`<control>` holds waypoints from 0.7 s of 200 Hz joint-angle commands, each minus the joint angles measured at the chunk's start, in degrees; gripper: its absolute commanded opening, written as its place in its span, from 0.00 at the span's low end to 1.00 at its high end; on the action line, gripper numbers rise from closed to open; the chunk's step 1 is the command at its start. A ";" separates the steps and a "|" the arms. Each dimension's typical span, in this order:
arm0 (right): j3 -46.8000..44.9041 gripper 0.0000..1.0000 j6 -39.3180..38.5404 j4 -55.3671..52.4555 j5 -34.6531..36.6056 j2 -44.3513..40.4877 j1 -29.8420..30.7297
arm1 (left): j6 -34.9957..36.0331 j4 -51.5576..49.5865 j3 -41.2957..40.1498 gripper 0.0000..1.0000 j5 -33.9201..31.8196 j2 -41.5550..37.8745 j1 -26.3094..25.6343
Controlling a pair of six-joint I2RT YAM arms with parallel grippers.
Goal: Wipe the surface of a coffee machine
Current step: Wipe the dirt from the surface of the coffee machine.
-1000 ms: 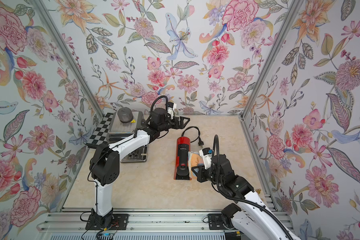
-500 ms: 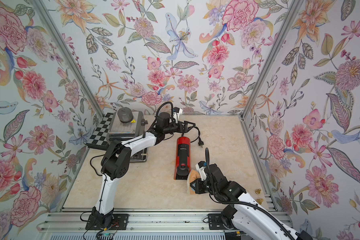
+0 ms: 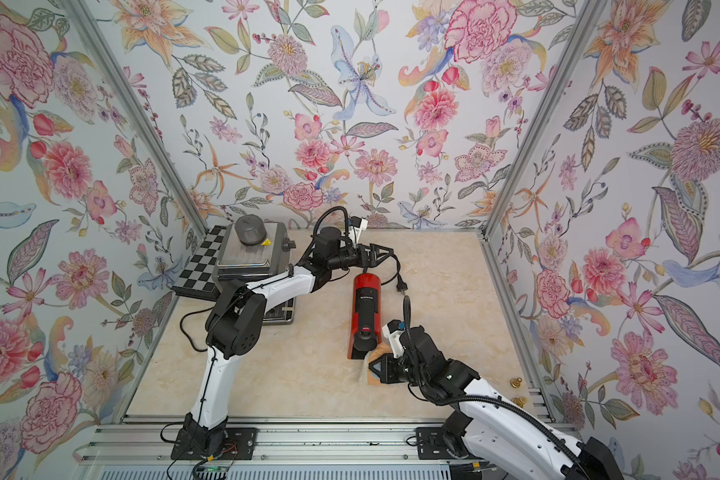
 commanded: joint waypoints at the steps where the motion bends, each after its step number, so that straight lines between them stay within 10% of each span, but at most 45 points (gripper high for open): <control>1: 0.13 0.00 0.91 10.28 0.56 2.17 -0.69 | -1.10 2.31 -2.77 0.99 1.20 -0.45 -0.64; 140: 1.90 0.00 -4.46 14.40 -3.66 3.98 -17.26 | -2.17 6.10 -13.16 0.99 -0.55 -8.14 -0.51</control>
